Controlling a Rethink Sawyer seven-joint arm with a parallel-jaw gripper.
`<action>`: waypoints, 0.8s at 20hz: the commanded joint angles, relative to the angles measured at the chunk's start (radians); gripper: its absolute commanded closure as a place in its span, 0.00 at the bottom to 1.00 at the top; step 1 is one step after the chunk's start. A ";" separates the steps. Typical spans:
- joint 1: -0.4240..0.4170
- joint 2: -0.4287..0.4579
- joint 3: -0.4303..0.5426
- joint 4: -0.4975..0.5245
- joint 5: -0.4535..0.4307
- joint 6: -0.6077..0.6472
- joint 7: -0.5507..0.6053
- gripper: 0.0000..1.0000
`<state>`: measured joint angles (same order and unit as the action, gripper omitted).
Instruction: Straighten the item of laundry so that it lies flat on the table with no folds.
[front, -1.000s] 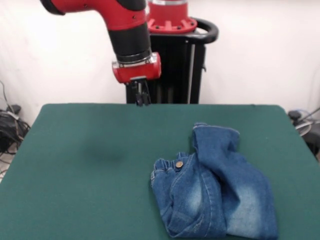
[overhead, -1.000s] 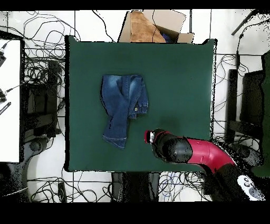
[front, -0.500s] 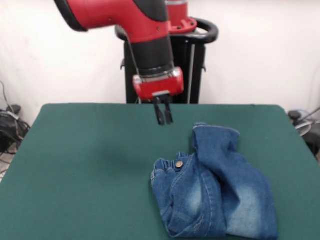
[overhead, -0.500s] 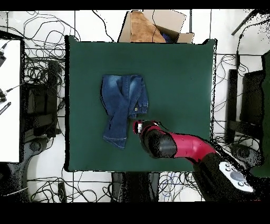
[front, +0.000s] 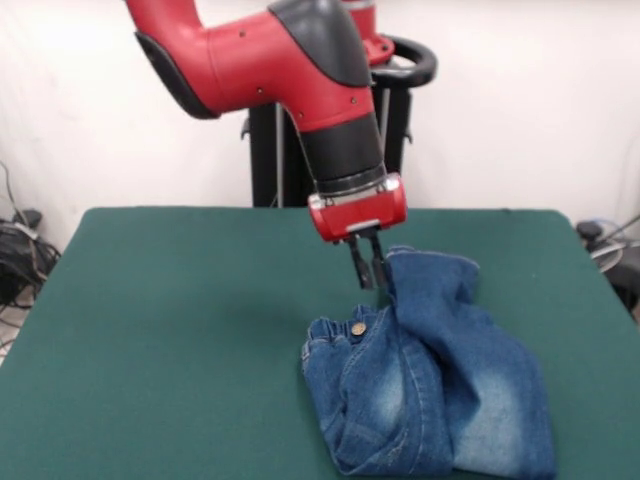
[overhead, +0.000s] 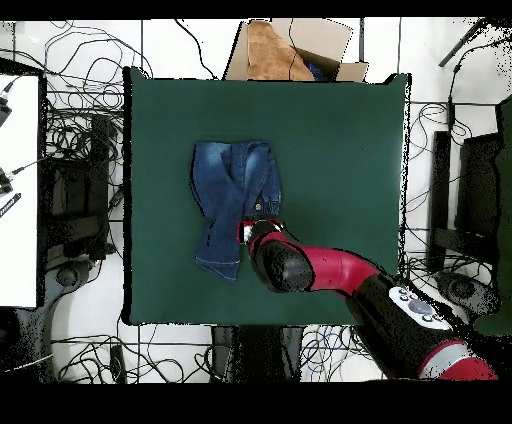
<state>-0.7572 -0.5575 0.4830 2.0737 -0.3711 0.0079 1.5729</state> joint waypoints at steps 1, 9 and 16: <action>0.022 0.069 -0.011 -0.084 -0.039 -0.058 0.115 1.00; 0.022 0.124 -0.021 -0.117 -0.076 -0.134 0.117 1.00; 0.033 0.110 -0.048 -0.120 -0.093 -0.224 0.125 1.00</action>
<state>-0.7556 -0.4647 0.4821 2.0718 -0.4226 -0.1295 1.5729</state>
